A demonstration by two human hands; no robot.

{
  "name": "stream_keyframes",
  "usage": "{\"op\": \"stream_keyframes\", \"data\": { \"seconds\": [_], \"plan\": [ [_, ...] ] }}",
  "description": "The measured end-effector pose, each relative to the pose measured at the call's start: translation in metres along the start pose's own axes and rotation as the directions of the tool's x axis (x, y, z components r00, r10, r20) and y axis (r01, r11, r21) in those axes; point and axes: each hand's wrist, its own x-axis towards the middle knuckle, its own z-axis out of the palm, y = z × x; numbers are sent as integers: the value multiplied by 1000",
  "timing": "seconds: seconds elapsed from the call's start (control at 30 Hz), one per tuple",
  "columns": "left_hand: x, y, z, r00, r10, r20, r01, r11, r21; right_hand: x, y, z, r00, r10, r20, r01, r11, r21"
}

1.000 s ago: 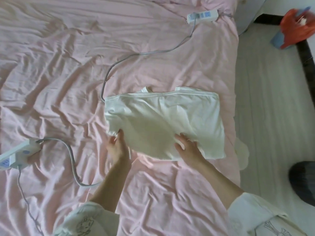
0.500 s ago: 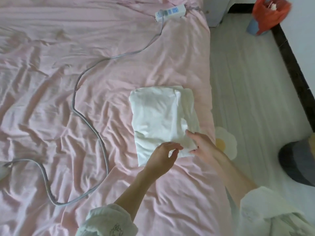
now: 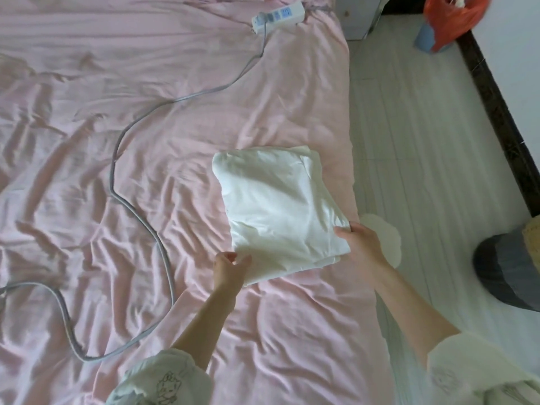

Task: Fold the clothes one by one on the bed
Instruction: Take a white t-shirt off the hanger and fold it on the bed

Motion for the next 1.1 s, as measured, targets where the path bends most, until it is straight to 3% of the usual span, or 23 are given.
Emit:
{"op": "stream_keyframes", "data": {
  "seconds": [0.07, 0.17, 0.3, 0.43, 0.57, 0.73, 0.87, 0.97, 1.1],
  "plan": [
    [5, 2, 0, 991, -123, 46, 128, 981, -147, 7, 10, 1, 996, 93, 0, -93, 992, -86],
    [8, 6, -5, 965, -194, 174, 231, 945, -230, 13, 13, 5, 985, 163, 63, -156, 982, -110],
    [1, 18, -11, 913, -169, 371, 313, 874, -371, 18, 10, 9, 944, 267, 193, -274, 962, 6],
    [-10, 37, -18, 907, -128, 402, 321, 828, -460, 13, 2, 13, 864, 364, 347, -437, 885, 160],
    [-23, 60, -42, 897, -78, 435, 327, 780, -533, 6, -21, 12, 877, 303, 373, -412, 874, 257],
    [-58, 120, -81, 895, 157, 419, 216, 669, -712, -24, -106, 11, 948, 196, 250, -263, 927, 269],
    [-88, 164, -111, 865, 320, 387, 115, 624, -773, -58, -172, 7, 974, 74, 215, -159, 897, 414],
    [-104, 188, -134, 859, 333, 390, 92, 649, -755, -85, -209, 1, 958, 54, 281, -172, 893, 415],
    [-116, 200, -154, 897, 274, 348, 30, 747, -664, -101, -225, 0, 948, 28, 317, -94, 976, 196]
  ]
}}
